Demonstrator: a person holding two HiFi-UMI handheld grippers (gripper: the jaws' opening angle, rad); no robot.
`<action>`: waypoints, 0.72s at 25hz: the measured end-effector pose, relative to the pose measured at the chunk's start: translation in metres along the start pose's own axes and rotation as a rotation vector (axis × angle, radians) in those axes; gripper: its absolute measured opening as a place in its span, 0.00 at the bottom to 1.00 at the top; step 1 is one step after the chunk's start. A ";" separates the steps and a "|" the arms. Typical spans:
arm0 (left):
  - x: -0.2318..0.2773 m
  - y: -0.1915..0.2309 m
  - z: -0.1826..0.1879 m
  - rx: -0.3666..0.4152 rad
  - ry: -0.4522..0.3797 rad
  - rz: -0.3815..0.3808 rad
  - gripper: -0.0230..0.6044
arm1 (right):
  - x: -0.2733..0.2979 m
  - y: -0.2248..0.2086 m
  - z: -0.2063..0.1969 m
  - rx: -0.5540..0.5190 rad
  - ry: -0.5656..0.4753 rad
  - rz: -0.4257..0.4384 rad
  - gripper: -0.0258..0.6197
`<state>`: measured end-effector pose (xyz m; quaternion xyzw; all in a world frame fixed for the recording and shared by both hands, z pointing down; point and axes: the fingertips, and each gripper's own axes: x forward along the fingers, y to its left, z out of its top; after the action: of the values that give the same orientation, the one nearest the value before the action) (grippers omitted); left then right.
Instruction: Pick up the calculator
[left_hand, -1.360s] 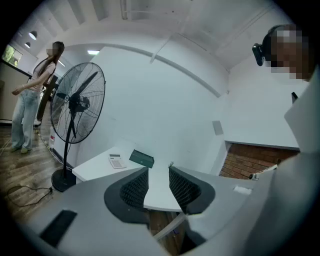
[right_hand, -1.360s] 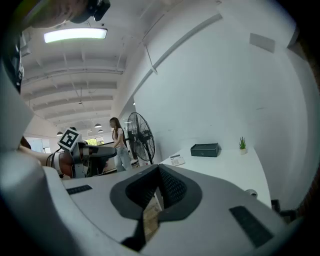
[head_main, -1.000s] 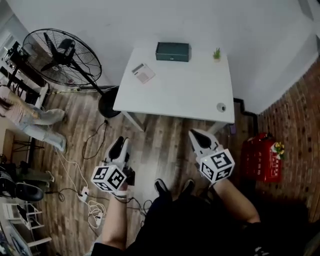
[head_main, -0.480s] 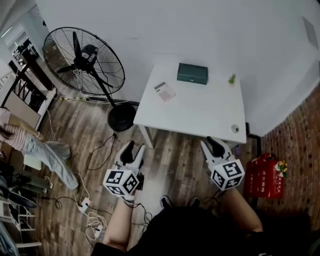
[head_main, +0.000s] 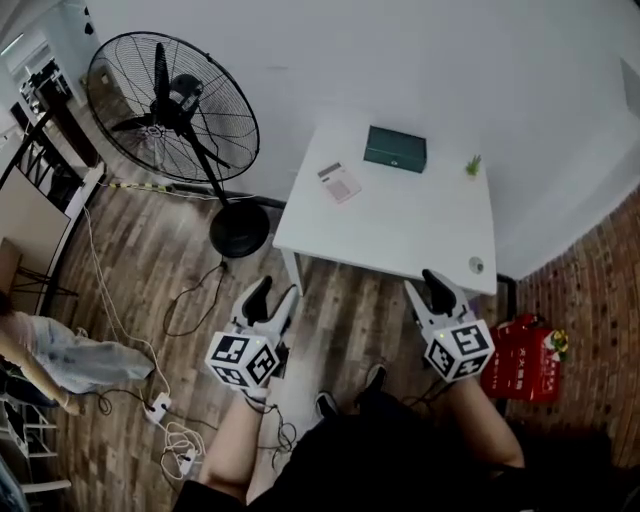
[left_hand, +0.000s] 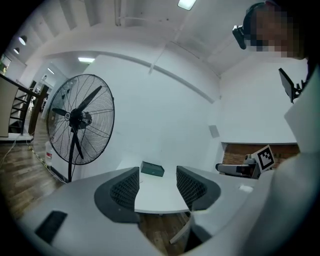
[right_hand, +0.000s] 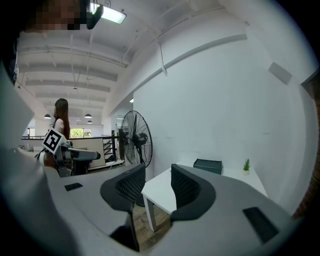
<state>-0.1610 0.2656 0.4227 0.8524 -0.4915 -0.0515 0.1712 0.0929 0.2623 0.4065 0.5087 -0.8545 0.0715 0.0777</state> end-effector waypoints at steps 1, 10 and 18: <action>0.004 0.004 0.000 -0.011 0.004 0.005 0.39 | 0.006 -0.002 0.000 -0.011 0.000 0.006 0.30; 0.060 0.034 0.006 -0.040 0.028 0.078 0.39 | 0.077 -0.049 0.015 0.020 -0.016 0.058 0.29; 0.140 0.034 0.015 -0.071 0.044 0.150 0.39 | 0.137 -0.120 0.028 0.042 -0.026 0.139 0.28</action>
<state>-0.1215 0.1268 0.4312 0.8076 -0.5478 -0.0371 0.2153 0.1325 0.0826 0.4123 0.4504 -0.8870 0.0881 0.0509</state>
